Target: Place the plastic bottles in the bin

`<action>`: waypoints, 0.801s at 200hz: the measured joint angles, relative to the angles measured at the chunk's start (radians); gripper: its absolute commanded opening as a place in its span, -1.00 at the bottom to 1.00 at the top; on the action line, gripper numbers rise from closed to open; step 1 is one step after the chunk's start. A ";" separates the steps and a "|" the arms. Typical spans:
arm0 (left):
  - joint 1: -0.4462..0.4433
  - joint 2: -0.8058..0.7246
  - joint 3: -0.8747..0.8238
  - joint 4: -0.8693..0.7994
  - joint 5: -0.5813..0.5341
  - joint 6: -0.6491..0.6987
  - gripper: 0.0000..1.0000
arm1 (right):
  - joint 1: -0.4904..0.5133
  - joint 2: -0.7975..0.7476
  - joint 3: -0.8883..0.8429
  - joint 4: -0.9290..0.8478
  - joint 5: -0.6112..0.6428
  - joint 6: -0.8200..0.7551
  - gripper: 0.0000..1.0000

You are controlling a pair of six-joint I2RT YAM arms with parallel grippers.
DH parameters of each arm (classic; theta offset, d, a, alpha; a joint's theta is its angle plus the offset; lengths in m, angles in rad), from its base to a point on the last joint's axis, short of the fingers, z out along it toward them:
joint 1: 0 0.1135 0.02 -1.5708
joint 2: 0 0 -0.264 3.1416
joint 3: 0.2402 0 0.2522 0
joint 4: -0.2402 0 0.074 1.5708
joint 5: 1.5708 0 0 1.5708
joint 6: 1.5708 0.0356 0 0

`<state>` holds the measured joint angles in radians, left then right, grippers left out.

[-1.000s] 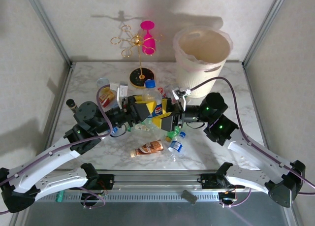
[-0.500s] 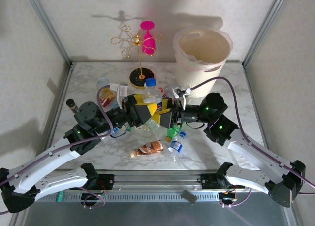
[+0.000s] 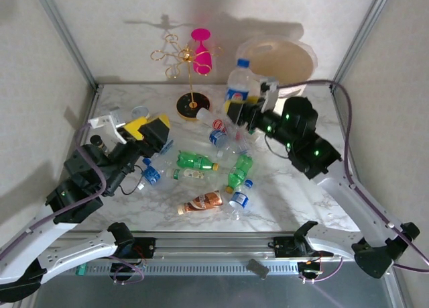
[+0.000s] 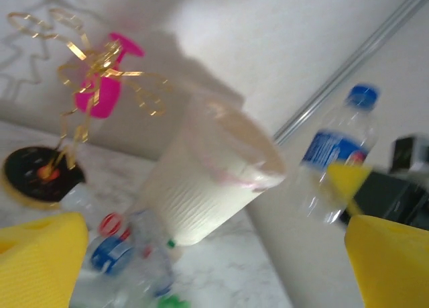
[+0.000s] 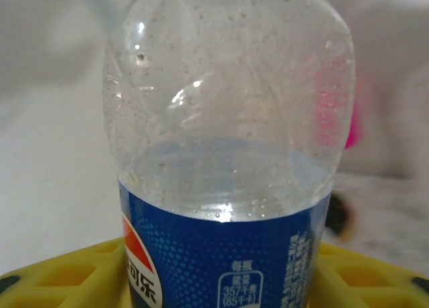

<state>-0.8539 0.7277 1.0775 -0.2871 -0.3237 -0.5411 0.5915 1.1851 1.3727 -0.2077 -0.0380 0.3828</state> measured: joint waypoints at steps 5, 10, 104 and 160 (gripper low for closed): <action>0.000 0.002 -0.006 -0.018 -0.004 0.000 0.94 | -0.031 0.026 0.031 -0.018 0.022 -0.010 0.16; 0.000 0.004 -0.011 -0.034 -0.005 0.000 0.94 | -0.060 0.053 0.064 -0.035 0.042 -0.021 0.15; 0.000 0.032 -0.015 -0.126 0.092 0.034 0.94 | -0.367 0.660 0.700 -0.377 0.127 -0.071 0.11; 0.000 0.032 -0.008 -0.130 0.093 0.049 0.92 | -0.386 0.792 0.773 -0.488 0.128 -0.082 0.13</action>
<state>-0.8536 0.7597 1.0695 -0.4171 -0.2310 -0.4919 0.2054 1.9774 2.1456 -0.6952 0.0902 0.3012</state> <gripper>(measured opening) 0.964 0.566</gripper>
